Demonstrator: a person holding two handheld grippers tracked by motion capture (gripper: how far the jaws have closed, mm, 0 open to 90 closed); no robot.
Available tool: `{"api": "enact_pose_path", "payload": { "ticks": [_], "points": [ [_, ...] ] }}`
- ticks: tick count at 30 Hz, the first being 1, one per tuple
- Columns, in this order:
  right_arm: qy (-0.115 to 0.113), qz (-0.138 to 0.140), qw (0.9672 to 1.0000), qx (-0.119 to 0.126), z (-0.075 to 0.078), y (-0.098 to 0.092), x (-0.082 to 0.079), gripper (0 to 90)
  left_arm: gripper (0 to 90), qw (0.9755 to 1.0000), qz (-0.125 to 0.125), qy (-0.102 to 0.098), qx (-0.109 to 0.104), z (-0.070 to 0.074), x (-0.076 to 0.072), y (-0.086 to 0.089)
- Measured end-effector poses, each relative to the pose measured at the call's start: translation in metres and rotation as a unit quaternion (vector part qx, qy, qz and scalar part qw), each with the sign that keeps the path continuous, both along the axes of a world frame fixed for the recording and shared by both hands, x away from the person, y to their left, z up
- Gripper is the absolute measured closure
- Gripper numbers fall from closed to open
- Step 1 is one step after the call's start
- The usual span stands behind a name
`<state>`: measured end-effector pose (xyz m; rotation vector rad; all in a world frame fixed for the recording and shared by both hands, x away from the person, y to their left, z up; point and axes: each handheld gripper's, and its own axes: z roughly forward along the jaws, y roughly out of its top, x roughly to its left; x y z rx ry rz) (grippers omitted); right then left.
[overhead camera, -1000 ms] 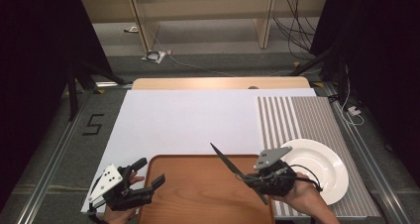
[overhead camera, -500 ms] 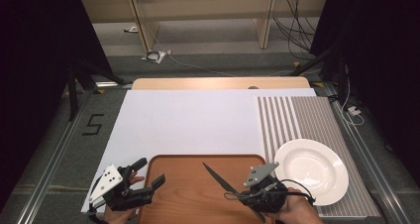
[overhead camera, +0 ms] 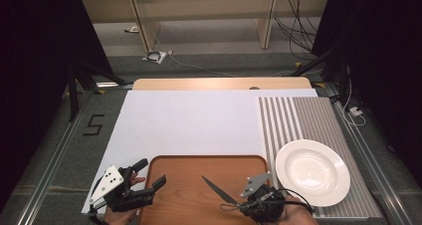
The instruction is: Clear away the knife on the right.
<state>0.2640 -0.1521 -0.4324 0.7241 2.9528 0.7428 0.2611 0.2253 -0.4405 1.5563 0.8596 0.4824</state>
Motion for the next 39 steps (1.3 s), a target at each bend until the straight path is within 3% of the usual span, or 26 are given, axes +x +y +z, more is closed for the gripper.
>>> {"api": "enact_pose_path", "payload": {
  "ticks": [4, 9, 20, 22, 24, 28, 32, 36, 39],
  "points": [
    [0.010, 0.006, 0.9999, -0.012, -0.003, 0.003, -0.001, 80.6, 15.0, 1.0000, 0.000, 0.000, 0.002, 0.000, 0.000, 0.000],
    [0.028, 0.023, 0.9983, -0.045, -0.010, 0.006, -0.002, 80.5, 15.0, 1.0000, 0.000, 0.000, 0.002, 0.000, 0.000, 0.000],
    [0.035, 0.032, 0.9963, -0.071, -0.021, 0.013, -0.005, 79.3, 15.0, 1.0000, 0.000, -0.001, 0.001, 0.000, 0.000, 0.000],
    [0.030, 0.037, 0.9953, -0.085, -0.023, 0.014, -0.005, 76.2, 15.1, 1.0000, -0.001, 0.001, 0.002, 0.000, 0.000, 0.000],
    [0.023, 0.030, 0.9953, -0.089, -0.019, 0.014, -0.006, 65.1, 15.1, 1.0000, -0.001, 0.001, 0.001, 0.000, 0.000, 0.000],
    [-0.003, 0.031, 0.9987, -0.040, -0.009, 0.012, -0.008, 63.6, 15.1, 1.0000, 0.000, 0.001, 0.002, 0.000, 0.000, 0.000],
    [-0.033, 0.053, 0.9978, -0.023, -0.008, 0.017, -0.014, 63.0, 15.0, 1.0000, 0.000, 0.002, 0.002, -0.001, 0.000, 0.000],
    [-0.054, 0.067, 0.9962, -0.007, -0.011, 0.021, -0.018, 78.6, 15.1, 1.0000, 0.000, 0.003, 0.002, -0.001, 0.000, 0.000],
    [-0.053, 0.079, 0.9954, -0.007, -0.014, 0.022, -0.019, 81.9, 15.1, 1.0000, -0.001, 0.002, 0.003, -0.001, 0.000, -0.001]
  ]
}}
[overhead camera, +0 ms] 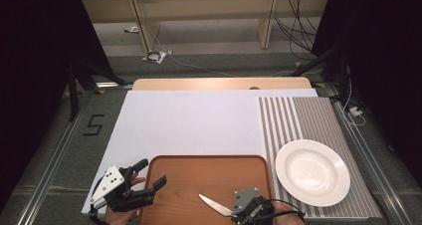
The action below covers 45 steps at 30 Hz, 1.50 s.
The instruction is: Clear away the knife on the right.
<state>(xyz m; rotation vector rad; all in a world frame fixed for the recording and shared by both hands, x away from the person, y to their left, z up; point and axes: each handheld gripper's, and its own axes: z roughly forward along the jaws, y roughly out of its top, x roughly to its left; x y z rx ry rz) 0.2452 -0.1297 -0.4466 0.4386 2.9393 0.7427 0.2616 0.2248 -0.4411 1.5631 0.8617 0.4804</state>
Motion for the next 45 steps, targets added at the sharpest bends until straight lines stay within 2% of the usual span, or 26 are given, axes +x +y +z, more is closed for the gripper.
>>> {"api": "enact_pose_path", "payload": {
  "ticks": [8, 15, 17, 18, 26, 31, 34, 35, 37, 38, 43, 45],
  "points": [
    [-0.014, 0.022, 0.9988, -0.040, -0.011, 0.006, -0.005, 89.9, 15.1, 1.0000, 0.001, 0.000, -0.001, 0.000, 0.000, 0.000],
    [-0.013, 0.019, 0.9981, -0.058, -0.014, 0.004, -0.003, 90.0, 15.1, 1.0000, 0.001, -0.001, -0.002, 0.001, -0.001, 0.001],
    [-0.019, 0.018, 0.9974, -0.068, -0.015, 0.003, -0.001, 90.0, 15.1, 1.0000, 0.001, -0.001, -0.002, 0.001, 0.000, 0.000],
    [-0.024, 0.019, 0.9973, -0.067, -0.015, 0.002, 0.000, 90.0, 15.1, 1.0000, 0.000, -0.001, -0.001, 0.001, -0.001, 0.000],
    [-0.024, 0.005, 0.9971, -0.073, -0.014, -0.005, 0.005, 90.0, 15.1, 1.0000, 0.001, -0.002, 0.000, 0.000, 0.000, 0.000],
    [-0.020, -0.011, 0.9967, -0.078, -0.013, -0.009, 0.007, 90.0, 15.1, 1.0000, 0.000, -0.001, 0.001, 0.000, 0.000, 0.000],
    [-0.027, -0.017, 0.9960, -0.084, -0.013, -0.012, 0.009, 90.0, 15.1, 1.0000, 0.001, -0.002, 0.000, 0.000, 0.000, 0.000],
    [-0.022, -0.027, 0.9957, -0.086, -0.013, -0.013, 0.008, 90.0, 15.1, 1.0000, 0.001, -0.002, 0.000, 0.000, 0.000, 0.000],
    [-0.027, -0.024, 0.9957, -0.086, -0.013, -0.017, 0.010, 90.0, 15.1, 1.0000, 0.002, -0.001, -0.001, 0.000, 0.000, 0.000],
    [-0.025, -0.032, 0.9953, -0.087, -0.013, -0.018, 0.010, 90.0, 15.1, 1.0000, 0.001, -0.002, -0.001, 0.000, 0.000, 0.000],
    [-0.029, -0.035, 0.9949, -0.090, -0.013, -0.024, 0.011, 90.0, 15.1, 1.0000, 0.001, -0.002, 0.000, 0.000, -0.001, 0.000],
    [-0.025, -0.044, 0.9946, -0.090, -0.012, -0.026, 0.010, 90.0, 15.1, 1.0000, 0.002, -0.002, -0.001, 0.000, -0.001, 0.000]
  ]
}}
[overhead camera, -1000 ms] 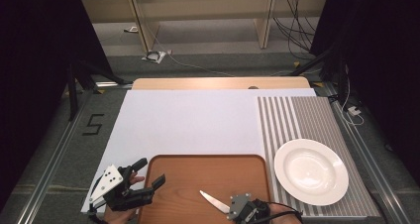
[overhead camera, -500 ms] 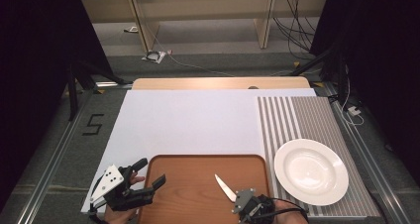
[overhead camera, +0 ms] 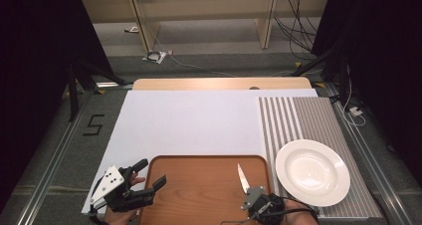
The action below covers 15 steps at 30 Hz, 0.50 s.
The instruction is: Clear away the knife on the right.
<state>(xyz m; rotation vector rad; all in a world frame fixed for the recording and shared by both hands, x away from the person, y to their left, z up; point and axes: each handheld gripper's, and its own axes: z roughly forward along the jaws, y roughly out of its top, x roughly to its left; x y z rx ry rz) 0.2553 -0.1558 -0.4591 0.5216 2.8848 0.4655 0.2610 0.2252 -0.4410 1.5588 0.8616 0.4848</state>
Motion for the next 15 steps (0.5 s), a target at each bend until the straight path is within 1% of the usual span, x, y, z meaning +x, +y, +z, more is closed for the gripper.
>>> {"api": "enact_pose_path", "payload": {
  "ticks": [1, 2, 3, 4, 8, 15],
  "points": [
    [-0.003, 0.007, 1.0000, 0.001, 0.000, -0.002, 0.001, 90.0, 15.1, 1.0000, 0.000, 0.000, 0.000, 0.000, 0.000, 0.000],
    [0.001, -0.001, 1.0000, -0.001, 0.000, -0.003, 0.000, 90.0, 15.1, 1.0000, 0.000, 0.000, 0.000, 0.000, 0.000, 0.000],
    [-0.002, 0.001, 1.0000, 0.000, 0.000, -0.004, 0.001, 90.0, 15.1, 1.0000, 0.000, 0.000, 0.000, 0.000, 0.000, 0.000],
    [0.002, -0.004, 1.0000, -0.001, 0.000, -0.005, 0.000, 90.0, 15.1, 1.0000, 0.000, 0.000, 0.000, 0.000, 0.000, 0.000],
    [0.000, -0.009, 1.0000, -0.002, 0.000, -0.011, 0.000, 90.0, 15.1, 1.0000, 0.000, 0.000, -0.001, 0.000, 0.000, 0.000],
    [0.000, -0.027, 0.9996, -0.003, 0.001, -0.023, 0.000, 90.0, 15.1, 1.0000, 0.000, 0.000, -0.001, 0.000, 0.000, 0.000]
  ]
}}
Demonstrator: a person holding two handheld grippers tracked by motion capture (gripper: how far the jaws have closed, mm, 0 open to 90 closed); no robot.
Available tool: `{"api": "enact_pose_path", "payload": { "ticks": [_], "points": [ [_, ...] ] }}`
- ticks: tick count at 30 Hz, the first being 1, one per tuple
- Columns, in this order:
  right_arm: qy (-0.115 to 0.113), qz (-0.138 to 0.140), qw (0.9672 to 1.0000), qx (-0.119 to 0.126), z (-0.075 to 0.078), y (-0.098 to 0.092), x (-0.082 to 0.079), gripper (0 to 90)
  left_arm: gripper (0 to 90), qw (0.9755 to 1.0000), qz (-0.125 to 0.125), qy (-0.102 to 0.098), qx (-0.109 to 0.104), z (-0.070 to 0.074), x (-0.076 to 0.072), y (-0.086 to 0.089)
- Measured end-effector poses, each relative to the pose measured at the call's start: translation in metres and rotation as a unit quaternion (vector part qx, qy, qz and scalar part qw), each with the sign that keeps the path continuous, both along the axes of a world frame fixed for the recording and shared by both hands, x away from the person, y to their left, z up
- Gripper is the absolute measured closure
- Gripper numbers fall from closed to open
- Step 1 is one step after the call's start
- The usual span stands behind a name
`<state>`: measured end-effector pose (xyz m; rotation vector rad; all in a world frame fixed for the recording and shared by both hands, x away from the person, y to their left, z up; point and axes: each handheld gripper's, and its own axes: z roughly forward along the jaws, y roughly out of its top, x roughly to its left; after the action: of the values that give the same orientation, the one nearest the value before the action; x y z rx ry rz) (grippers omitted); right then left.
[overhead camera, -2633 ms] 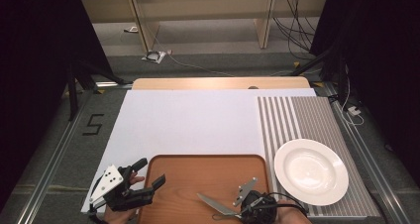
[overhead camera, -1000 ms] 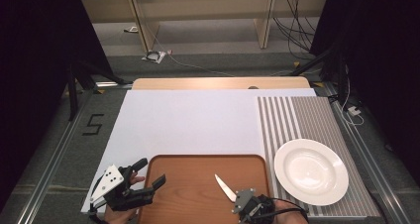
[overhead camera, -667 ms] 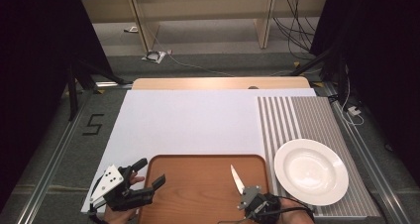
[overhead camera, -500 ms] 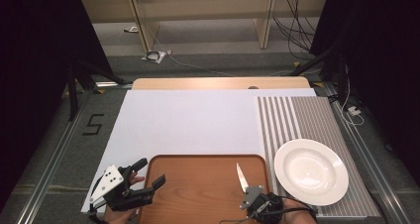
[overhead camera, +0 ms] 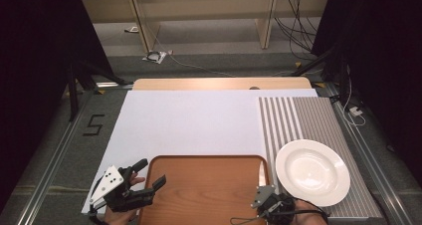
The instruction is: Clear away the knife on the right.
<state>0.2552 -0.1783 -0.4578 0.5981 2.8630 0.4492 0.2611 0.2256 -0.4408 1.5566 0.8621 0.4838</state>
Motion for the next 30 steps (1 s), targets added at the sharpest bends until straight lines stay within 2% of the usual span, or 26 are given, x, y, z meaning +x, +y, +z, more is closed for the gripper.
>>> {"api": "enact_pose_path", "payload": {
  "ticks": [2, 4, 7, 9, 11, 12, 15, 19, 23, 30],
  "points": [
    [-0.001, -0.004, 1.0000, 0.002, 0.000, -0.003, 0.000, 89.7, 15.1, 1.0000, 0.000, 0.000, 0.000, 0.000, 0.000, 0.000],
    [-0.003, -0.011, 0.9998, 0.014, 0.001, -0.005, 0.000, 87.4, 15.1, 1.0000, 0.000, 0.001, 0.001, 0.000, 0.000, 0.000],
    [-0.015, -0.031, 0.9978, 0.057, 0.007, -0.012, 0.003, 83.0, 15.1, 1.0000, 0.000, 0.001, 0.001, 0.000, 0.000, 0.000],
    [-0.028, -0.045, 0.9939, 0.097, 0.013, -0.017, 0.005, 78.2, 15.1, 1.0000, 0.000, 0.001, 0.001, 0.000, 0.000, 0.000],
    [-0.037, -0.066, 0.9881, 0.134, 0.018, -0.023, 0.008, 75.5, 15.1, 1.0000, 0.000, 0.000, 0.001, 0.000, 0.000, 0.000],
    [-0.049, -0.075, 0.9835, 0.157, 0.021, -0.027, 0.009, 75.0, 15.1, 1.0000, -0.001, 0.000, 0.001, 0.000, 0.000, 0.000],
    [-0.076, -0.086, 0.9739, 0.196, 0.029, -0.033, 0.009, 67.8, 15.1, 1.0000, -0.002, -0.001, 0.001, 0.000, 0.000, -0.001],
    [-0.096, -0.110, 0.9575, 0.249, 0.037, -0.041, 0.009, 58.7, 15.1, 1.0000, -0.003, -0.001, 0.001, 0.000, 0.000, -0.001],
    [-0.103, -0.137, 0.9432, 0.284, 0.042, -0.050, 0.013, 49.1, 15.1, 1.0000, -0.003, 0.000, 0.000, 0.000, 0.000, -0.001],
    [-0.106, -0.176, 0.9249, 0.320, 0.045, -0.066, 0.017, 40.2, 15.1, 1.0000, -0.002, 0.000, 0.000, 0.000, 0.000, -0.001]
  ]
}}
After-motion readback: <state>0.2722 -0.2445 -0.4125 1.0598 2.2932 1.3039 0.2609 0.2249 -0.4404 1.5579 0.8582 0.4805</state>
